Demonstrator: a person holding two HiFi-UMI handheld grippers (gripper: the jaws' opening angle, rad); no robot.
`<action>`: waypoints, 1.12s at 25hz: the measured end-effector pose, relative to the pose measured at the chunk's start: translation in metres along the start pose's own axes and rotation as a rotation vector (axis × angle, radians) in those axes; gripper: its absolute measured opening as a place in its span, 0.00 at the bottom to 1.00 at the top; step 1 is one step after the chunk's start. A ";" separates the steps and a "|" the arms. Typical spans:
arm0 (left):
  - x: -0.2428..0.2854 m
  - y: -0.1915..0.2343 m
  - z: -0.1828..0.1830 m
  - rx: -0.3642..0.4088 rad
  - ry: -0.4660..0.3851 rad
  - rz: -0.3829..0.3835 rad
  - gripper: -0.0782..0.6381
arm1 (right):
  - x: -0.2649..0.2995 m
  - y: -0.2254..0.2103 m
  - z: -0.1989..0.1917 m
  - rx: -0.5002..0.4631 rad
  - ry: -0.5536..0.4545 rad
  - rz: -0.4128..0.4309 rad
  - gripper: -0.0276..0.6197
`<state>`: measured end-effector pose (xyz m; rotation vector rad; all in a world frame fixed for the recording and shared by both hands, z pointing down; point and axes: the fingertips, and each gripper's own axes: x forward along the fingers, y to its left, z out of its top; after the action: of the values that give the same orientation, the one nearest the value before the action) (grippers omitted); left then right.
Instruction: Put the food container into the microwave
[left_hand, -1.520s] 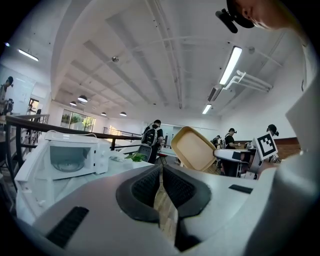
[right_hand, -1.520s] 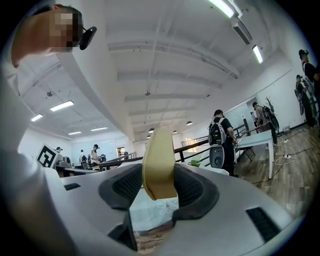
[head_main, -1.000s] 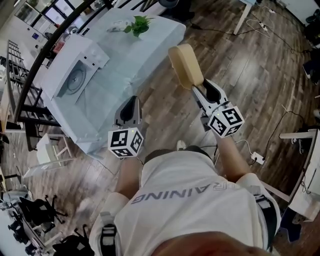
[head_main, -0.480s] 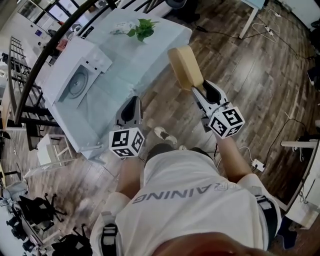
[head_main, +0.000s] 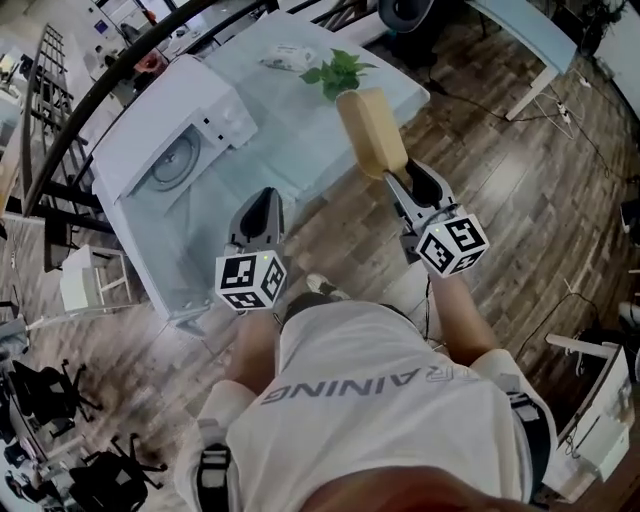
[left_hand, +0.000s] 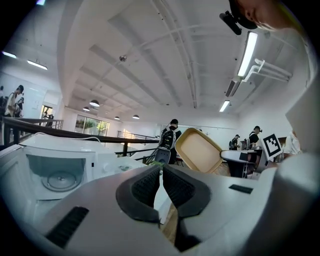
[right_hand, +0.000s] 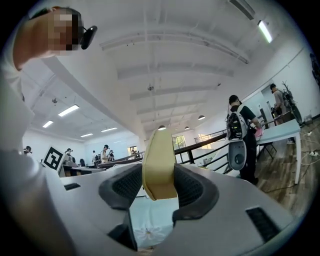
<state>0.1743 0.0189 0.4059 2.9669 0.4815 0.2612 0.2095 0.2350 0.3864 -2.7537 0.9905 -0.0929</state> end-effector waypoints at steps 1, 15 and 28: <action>0.004 0.012 0.004 -0.003 -0.002 0.016 0.18 | 0.017 0.003 0.001 -0.003 0.005 0.021 0.37; -0.006 0.157 0.035 -0.054 -0.050 0.284 0.18 | 0.195 0.080 0.002 -0.017 0.064 0.332 0.37; -0.031 0.204 0.033 -0.119 -0.068 0.661 0.18 | 0.276 0.142 -0.021 0.025 0.139 0.829 0.37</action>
<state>0.2127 -0.1866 0.4000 2.8997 -0.5199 0.2322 0.3309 -0.0508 0.3723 -2.1146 2.0423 -0.1568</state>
